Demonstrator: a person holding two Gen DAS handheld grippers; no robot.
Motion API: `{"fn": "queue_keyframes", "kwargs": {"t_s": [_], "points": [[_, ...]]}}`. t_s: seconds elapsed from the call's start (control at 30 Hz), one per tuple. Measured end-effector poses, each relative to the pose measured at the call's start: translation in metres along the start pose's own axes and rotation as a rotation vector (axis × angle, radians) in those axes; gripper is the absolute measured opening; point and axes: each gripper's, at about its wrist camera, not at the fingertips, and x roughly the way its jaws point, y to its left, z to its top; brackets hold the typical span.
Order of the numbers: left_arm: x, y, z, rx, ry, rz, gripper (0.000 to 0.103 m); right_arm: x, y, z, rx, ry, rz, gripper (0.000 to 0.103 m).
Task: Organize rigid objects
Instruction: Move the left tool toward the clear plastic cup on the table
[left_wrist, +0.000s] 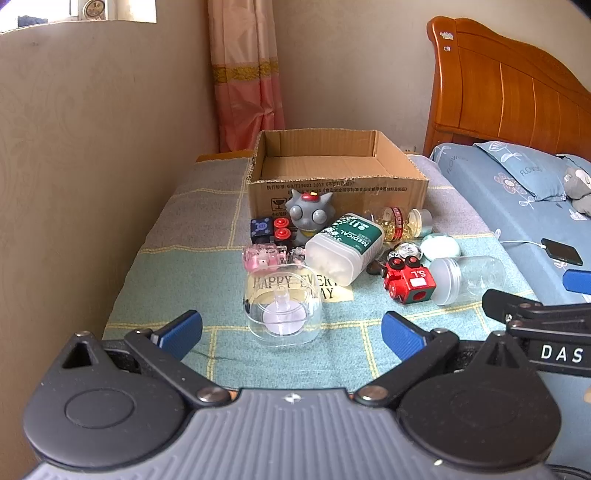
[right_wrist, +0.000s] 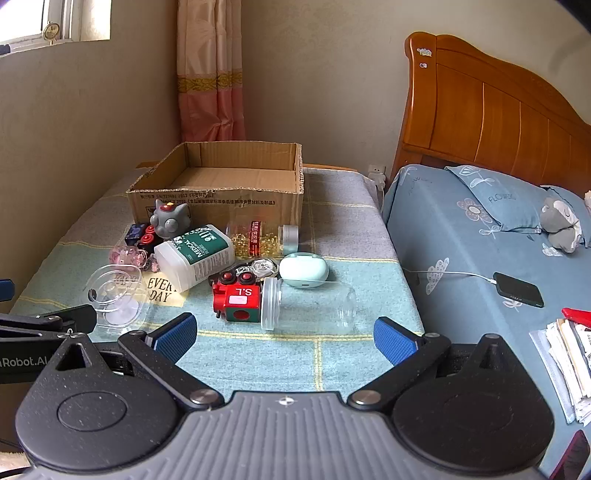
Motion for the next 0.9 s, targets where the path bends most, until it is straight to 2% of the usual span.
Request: {"fn": "queue_keyframes", "kwargs": {"t_s": [0.9], "points": [[0.0035, -0.0032, 0.0061, 0.009, -0.003, -0.012, 0.102, 0.0005, -0.0022, 0.0048, 0.001, -0.003, 0.0, 0.103]]}}
